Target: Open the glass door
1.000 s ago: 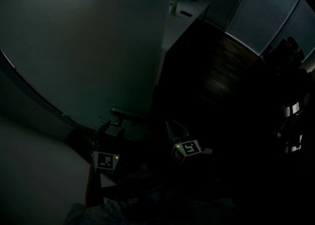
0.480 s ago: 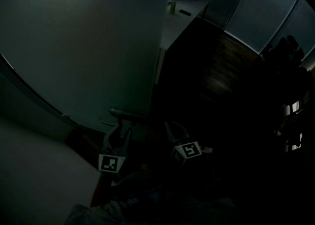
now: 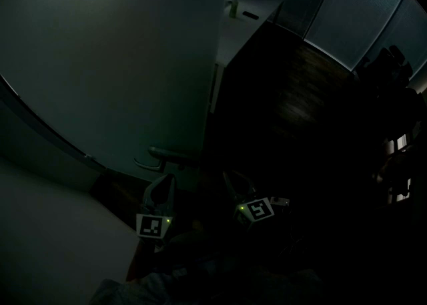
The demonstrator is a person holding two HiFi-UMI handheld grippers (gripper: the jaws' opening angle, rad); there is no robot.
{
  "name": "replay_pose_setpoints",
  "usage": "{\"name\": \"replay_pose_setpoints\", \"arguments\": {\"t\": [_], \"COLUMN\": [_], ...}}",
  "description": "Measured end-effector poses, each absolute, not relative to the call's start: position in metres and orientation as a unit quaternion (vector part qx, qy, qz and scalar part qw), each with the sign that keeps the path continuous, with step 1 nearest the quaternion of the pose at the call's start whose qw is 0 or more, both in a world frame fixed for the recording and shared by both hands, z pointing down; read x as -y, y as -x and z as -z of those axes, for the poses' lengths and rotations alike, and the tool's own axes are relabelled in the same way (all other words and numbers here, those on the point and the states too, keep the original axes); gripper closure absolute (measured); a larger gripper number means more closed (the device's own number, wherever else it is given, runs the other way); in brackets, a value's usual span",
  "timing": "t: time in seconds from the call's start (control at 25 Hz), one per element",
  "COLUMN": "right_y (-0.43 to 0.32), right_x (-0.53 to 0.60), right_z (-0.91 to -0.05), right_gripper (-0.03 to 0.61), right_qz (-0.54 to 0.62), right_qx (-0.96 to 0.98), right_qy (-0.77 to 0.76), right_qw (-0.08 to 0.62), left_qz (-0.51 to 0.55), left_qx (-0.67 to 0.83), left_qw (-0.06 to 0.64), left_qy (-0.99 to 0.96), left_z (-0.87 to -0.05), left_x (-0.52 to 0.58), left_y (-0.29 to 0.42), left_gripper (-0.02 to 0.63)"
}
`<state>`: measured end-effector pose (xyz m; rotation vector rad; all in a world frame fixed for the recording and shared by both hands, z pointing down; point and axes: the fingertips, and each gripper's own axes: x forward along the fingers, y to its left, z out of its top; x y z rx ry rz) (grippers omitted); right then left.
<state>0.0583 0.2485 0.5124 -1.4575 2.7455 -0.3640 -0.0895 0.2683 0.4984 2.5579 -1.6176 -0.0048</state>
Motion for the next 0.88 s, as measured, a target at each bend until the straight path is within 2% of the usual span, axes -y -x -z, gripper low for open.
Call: {"name": "replay_pose_setpoints", "arguments": {"t": [0.88], "right_y": [-0.037], "right_x": [-0.272], "right_z": [-0.503], "right_gripper": [0.577], "right_qz": [0.118], "right_qx": [-0.892], "right_qy": [0.437], "right_qw": [0.014], "left_qz": [0.001], "left_qx": [0.538], "left_qw": [0.046], "left_qy": [-0.842], "left_z": [-0.491], "left_x": [-0.278], "left_y": [0.09], "left_gripper": [0.609]}}
